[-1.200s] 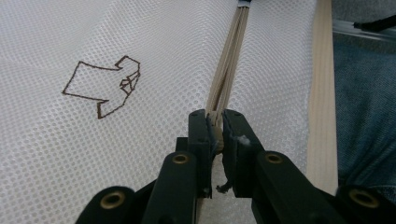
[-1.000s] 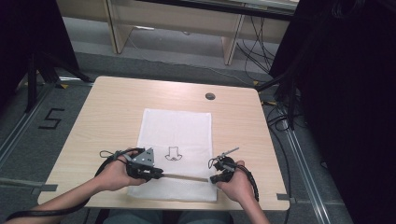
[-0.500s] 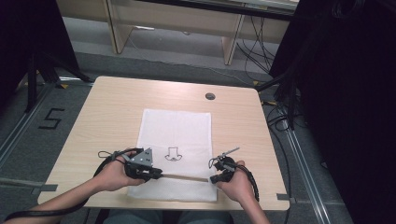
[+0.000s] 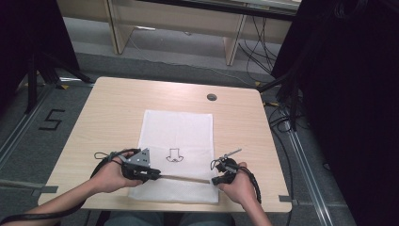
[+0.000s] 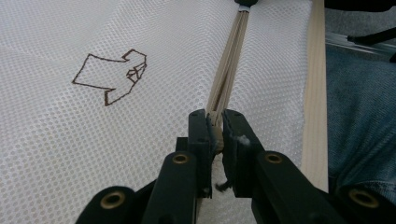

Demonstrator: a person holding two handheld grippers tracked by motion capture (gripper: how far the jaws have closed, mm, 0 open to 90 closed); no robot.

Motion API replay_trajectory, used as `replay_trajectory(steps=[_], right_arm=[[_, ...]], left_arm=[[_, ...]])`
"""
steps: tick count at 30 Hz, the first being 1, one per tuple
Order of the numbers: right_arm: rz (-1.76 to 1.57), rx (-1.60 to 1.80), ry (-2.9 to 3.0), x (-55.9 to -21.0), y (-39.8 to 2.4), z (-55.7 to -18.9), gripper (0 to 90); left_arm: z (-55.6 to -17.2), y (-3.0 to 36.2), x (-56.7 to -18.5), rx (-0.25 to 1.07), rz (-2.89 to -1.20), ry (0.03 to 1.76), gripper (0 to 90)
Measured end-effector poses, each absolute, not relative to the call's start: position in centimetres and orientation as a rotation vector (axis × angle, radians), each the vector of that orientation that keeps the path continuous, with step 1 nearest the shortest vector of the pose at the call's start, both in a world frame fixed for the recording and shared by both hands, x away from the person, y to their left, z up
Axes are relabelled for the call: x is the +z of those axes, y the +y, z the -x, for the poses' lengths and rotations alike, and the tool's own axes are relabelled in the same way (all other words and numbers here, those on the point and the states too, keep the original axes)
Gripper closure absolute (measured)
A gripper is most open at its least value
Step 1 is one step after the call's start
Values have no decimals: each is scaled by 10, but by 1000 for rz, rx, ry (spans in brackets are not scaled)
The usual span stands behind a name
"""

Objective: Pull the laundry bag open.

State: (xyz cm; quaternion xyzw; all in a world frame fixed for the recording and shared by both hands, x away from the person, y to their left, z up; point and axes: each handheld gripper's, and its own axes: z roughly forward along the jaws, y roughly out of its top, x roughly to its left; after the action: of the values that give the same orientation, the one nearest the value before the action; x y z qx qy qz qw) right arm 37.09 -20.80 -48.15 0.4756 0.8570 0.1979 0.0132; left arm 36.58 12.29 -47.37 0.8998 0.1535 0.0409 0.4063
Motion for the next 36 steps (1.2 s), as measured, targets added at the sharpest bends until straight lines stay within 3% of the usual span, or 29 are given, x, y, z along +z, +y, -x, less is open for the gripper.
replay_trajectory(steps=[36], right_arm=[[-1418,636,2684,-482,-208,-371,900]], left_arm=[[-362,144,-476,120,-2278,423,821]])
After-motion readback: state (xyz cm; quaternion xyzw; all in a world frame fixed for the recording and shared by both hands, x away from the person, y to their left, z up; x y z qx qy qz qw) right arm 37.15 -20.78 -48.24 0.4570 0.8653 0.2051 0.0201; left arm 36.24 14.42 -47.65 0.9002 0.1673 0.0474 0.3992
